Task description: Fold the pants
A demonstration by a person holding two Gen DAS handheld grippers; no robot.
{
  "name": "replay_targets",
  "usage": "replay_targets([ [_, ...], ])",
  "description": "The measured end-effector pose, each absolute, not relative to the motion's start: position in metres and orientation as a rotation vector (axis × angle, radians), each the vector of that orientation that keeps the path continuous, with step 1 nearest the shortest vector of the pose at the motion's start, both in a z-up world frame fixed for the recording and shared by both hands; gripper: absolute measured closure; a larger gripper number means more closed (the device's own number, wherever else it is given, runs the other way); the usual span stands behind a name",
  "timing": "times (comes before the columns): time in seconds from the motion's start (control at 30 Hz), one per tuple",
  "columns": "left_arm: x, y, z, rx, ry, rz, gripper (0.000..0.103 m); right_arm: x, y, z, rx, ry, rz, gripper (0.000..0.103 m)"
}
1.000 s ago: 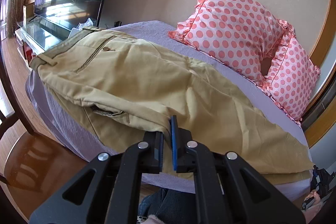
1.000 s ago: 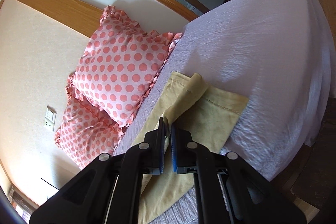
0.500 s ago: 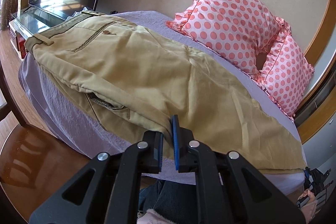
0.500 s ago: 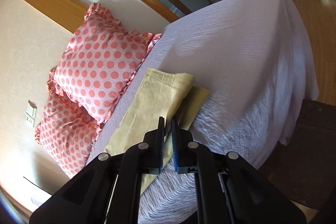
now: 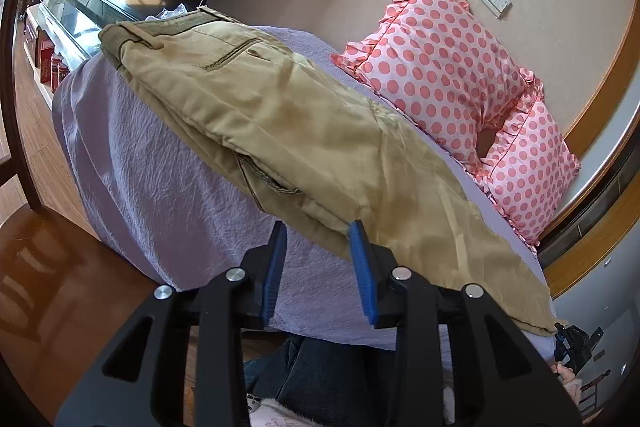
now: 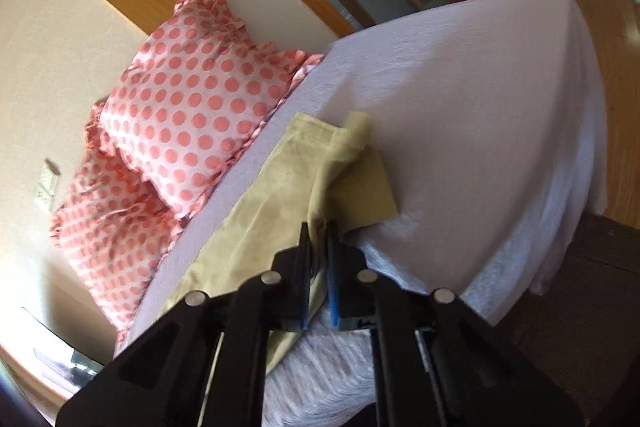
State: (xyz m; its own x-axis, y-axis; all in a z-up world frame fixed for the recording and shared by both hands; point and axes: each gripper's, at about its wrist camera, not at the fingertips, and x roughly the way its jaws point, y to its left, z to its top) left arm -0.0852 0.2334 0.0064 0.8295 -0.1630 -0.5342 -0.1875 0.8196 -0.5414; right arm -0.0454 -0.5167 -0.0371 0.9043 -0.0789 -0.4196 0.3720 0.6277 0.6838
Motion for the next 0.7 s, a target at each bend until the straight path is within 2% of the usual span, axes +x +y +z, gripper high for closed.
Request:
replay_targets([
  [0.07,-0.089,0.237,0.004,-0.643,0.586,0.002,0.062,-0.037,-0.505,-0.022,0.829,0.333,-0.226,0.097],
  [0.13,-0.093,0.239,0.003,-0.665,0.561,-0.007,0.052,-0.023,-0.479,0.004,0.751,0.3,-0.146,0.097],
  [0.27,-0.097,0.238,0.004,-0.707,0.518,-0.042,0.036,0.015,-0.391,0.055,0.611,0.273,0.166,0.097],
  [0.4,-0.093,0.234,0.005,-0.721,0.517,-0.054,0.033,0.04,-0.274,0.066,0.491,0.36,0.552,0.097],
  [0.53,-0.089,0.231,0.002,-0.753,0.508,-0.089,0.029,0.045,-0.165,0.029,0.258,0.607,0.805,0.095],
  [0.6,-0.086,0.228,0.001,-0.761,0.507,-0.102,0.027,0.039,-0.139,0.008,0.172,0.702,0.824,0.085],
  [0.63,-0.085,0.227,0.001,-0.76,0.508,-0.105,0.026,0.035,-0.136,0.002,0.161,0.721,0.829,0.075],
  [0.67,-0.083,0.226,0.001,-0.76,0.508,-0.109,0.026,0.031,-0.138,-0.002,0.168,0.722,0.833,0.059],
  [0.7,-0.08,0.225,0.0,-0.76,0.508,-0.113,0.026,0.028,-0.144,-0.002,0.189,0.71,0.837,0.051],
])
